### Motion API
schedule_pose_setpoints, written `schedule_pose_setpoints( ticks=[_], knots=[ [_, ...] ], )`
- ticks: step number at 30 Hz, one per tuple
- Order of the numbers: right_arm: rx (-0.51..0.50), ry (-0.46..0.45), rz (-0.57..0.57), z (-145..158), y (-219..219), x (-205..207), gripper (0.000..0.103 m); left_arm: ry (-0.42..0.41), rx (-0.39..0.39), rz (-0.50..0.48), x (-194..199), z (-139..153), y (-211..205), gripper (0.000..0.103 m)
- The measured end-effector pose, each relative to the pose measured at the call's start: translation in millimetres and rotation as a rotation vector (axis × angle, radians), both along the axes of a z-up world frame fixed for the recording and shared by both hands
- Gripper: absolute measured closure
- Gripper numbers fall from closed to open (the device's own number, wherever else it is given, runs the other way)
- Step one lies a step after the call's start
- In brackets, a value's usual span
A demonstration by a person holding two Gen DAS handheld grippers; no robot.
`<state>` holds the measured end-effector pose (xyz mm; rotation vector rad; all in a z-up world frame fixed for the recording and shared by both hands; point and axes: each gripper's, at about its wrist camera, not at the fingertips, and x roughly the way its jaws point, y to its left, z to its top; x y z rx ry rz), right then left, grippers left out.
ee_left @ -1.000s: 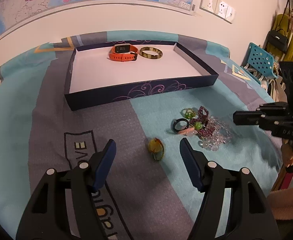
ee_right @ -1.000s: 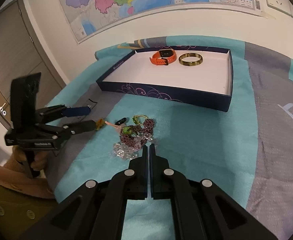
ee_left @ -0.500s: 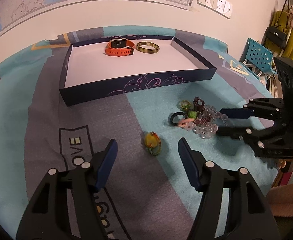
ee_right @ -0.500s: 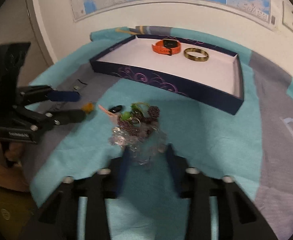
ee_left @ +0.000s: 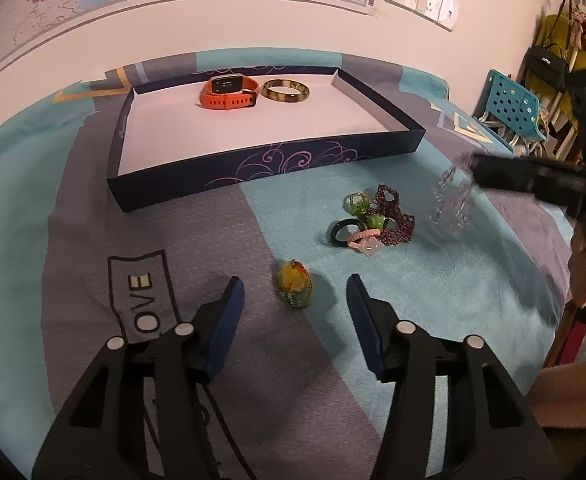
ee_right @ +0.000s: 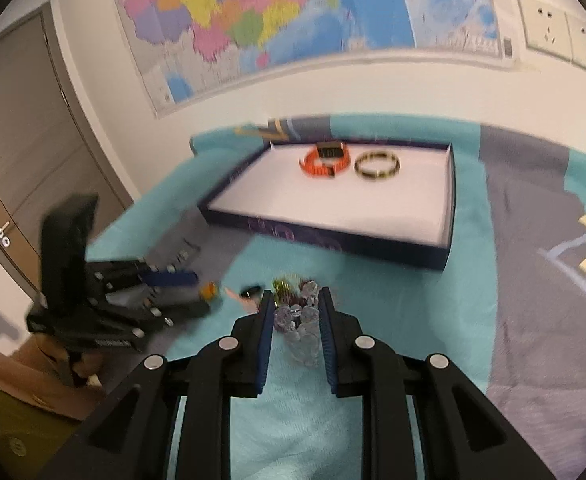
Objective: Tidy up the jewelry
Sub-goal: 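Reach the right tool to the clear crystal bead bracelet and grasp it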
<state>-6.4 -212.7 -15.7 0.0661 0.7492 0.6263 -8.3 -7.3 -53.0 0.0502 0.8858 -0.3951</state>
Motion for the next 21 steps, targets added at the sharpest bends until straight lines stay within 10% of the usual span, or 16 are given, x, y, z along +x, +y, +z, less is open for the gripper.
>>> schedule_pose_setpoints(
  ticks=[17,21],
  knots=[
    [-0.074,0.095,-0.075,-35.5,-7.0,13.7,0.080,0.019,-0.003,-0.011,4.4,-3.3,-2.5,0.087],
    [-0.086,0.095,-0.071,-39.3,-7.4,11.4,0.057,0.018,-0.004,-0.008,5.1,-3.5,-2.6,0.087]
  ],
)
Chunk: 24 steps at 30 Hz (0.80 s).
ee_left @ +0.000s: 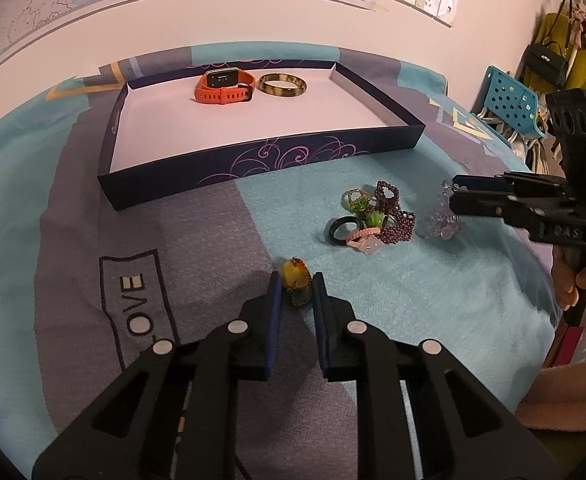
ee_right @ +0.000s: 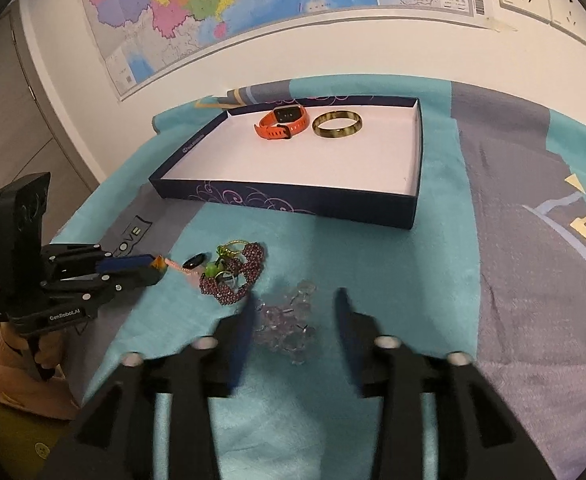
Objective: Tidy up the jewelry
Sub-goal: 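Reach the right tool to the clear crystal bead bracelet and grasp it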
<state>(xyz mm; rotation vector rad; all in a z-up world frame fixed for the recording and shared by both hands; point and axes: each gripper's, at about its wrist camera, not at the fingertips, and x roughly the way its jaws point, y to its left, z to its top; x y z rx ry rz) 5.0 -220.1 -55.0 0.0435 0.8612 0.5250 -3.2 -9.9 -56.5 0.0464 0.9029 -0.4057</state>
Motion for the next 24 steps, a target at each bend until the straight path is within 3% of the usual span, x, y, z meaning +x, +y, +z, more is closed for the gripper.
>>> schedule_pose_setpoints(
  ticks=[8,10,12,24],
  knots=[
    [-0.039,0.017,0.024,-12.0,13.7,0.2,0.060,0.000,-0.002,0.006,0.8,0.0,0.4,0.087],
    [-0.029,0.022,0.028,-11.1,12.7,0.5,0.079,0.000,-0.003,0.009,0.5,0.3,1.2,0.087],
    [-0.028,0.020,0.033,-10.0,11.9,0.0,0.087,-0.001,-0.006,0.010,0.1,0.5,1.5,0.087],
    [0.016,-0.044,0.020,17.5,3.5,-0.9,0.088,-0.021,-0.017,0.018,-0.7,9.3,4.7,0.088]
  ],
)
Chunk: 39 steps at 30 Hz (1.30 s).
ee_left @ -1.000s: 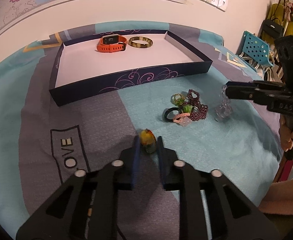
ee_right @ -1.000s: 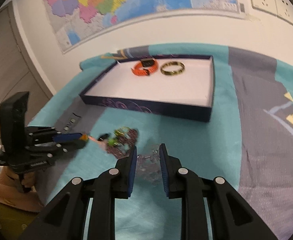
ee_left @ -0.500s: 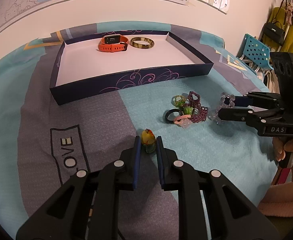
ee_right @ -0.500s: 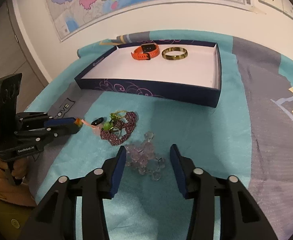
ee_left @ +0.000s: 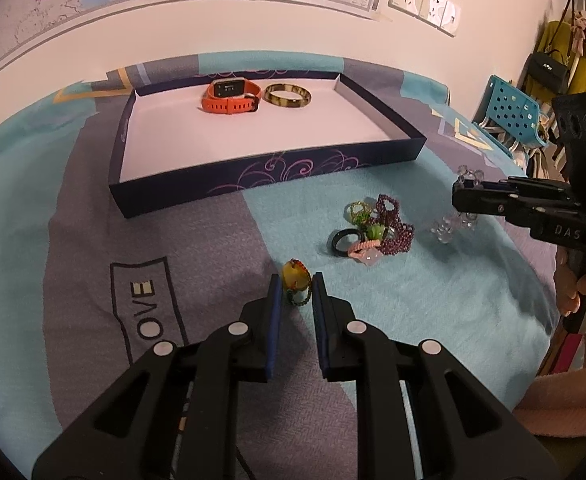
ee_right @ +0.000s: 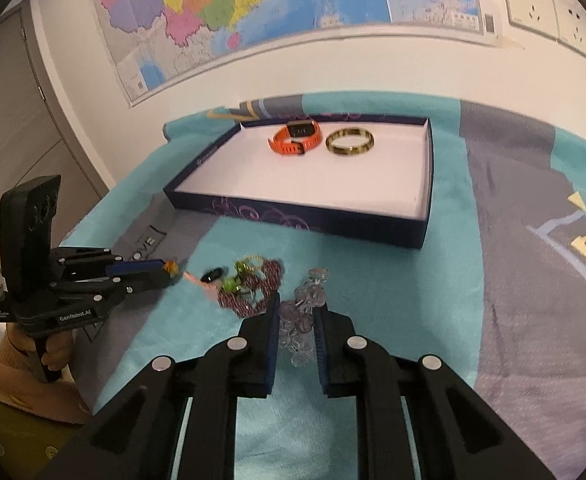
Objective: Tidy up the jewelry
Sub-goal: 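Grasp the small pink bracelet with left tool while right tool holds crystal bracelet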
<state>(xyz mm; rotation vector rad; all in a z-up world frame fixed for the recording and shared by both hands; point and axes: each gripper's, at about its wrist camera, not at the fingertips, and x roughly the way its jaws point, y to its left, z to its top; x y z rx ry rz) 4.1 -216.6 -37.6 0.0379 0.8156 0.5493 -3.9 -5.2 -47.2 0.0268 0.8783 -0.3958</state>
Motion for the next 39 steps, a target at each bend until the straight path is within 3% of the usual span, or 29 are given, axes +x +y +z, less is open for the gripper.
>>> schedule_pose_setpoints(
  ticks=[14,18,21,24,31,35,39],
  knots=[
    [0.015,-0.019,0.002,8.5,0.5,6.9,0.089,-0.008,0.026,-0.014,-0.5,1.6,-2.6,0.086],
    [0.016,-0.007,0.004,4.8,0.4,8.3,0.089,-0.039,0.025,-0.061,-6.6,6.4,-10.3,0.071],
    [0.017,-0.002,0.006,2.9,0.6,8.2,0.088,-0.061,0.018,-0.116,-11.2,11.5,-20.7,0.070],
    [0.022,0.002,0.005,1.4,0.2,9.0,0.089,-0.064,0.026,-0.144,-8.3,10.1,-33.5,0.070],
    [0.027,0.011,0.004,-1.5,-0.9,8.1,0.089,-0.001,-0.032,-0.125,13.8,0.2,-39.7,0.070],
    [0.033,0.015,0.003,-2.9,-1.7,9.3,0.088,0.037,-0.017,-0.099,21.8,-9.8,-44.1,0.072],
    [0.036,0.016,0.006,-3.5,-1.5,9.2,0.089,0.052,-0.049,-0.079,24.9,-10.6,-38.9,0.082]
  ],
)
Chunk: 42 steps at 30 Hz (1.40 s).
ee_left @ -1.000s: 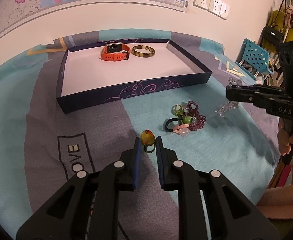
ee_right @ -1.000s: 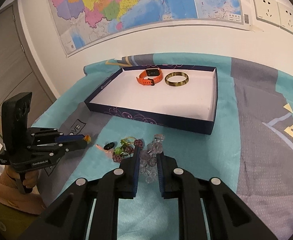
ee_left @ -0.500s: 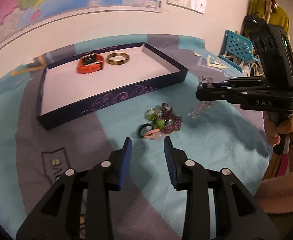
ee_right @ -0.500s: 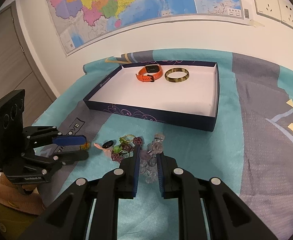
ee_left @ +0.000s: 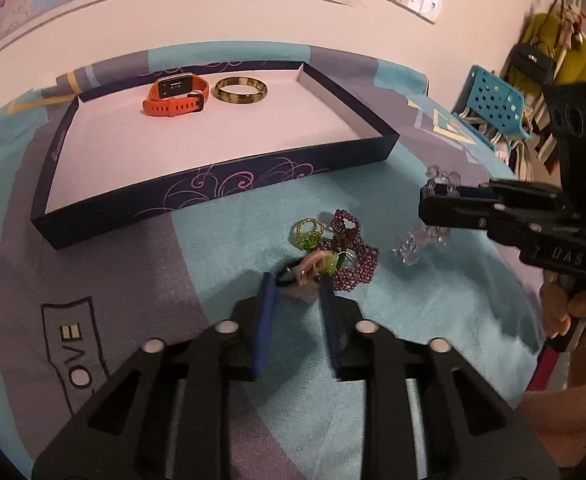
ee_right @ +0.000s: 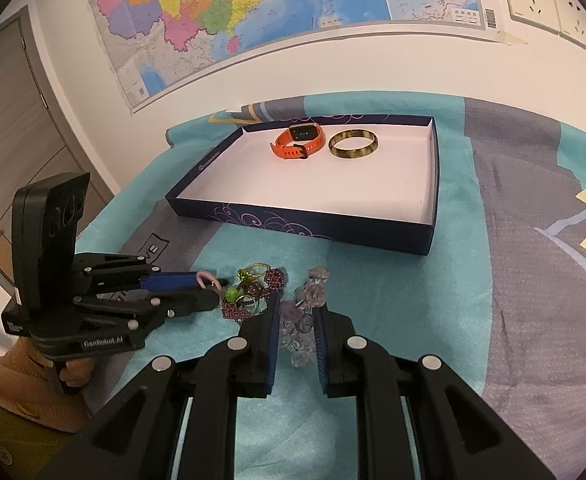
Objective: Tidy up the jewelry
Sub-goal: 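Grasp the small pink bracelet with left tool while right tool holds crystal bracelet, then carry the pink and crystal bracelets with both tools into the box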
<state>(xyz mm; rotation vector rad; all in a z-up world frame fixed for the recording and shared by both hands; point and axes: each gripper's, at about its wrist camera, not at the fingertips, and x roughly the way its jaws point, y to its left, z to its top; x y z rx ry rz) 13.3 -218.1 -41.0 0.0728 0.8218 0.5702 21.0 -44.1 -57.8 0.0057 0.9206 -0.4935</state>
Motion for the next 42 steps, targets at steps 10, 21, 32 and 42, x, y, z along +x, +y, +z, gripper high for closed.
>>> schedule_pose_setpoints(
  ticks=[10,21,32,42],
  knots=[
    [0.005,-0.002,-0.002,0.9,-0.3,0.5,0.089,-0.022,-0.021,0.014,-8.9,7.5,9.4,0.084],
    [0.013,-0.029,-0.005,12.9,-2.9,4.2,0.088,-0.058,-0.047,0.022,-12.5,23.0,20.5,0.084],
    [0.018,-0.099,0.011,41.7,6.6,26.9,0.088,-0.132,-0.021,0.062,7.2,50.5,31.6,0.084],
    [0.035,-0.113,0.001,55.3,17.3,70.3,0.088,-0.147,-0.031,0.095,46.7,61.1,37.0,0.084]
  ],
)
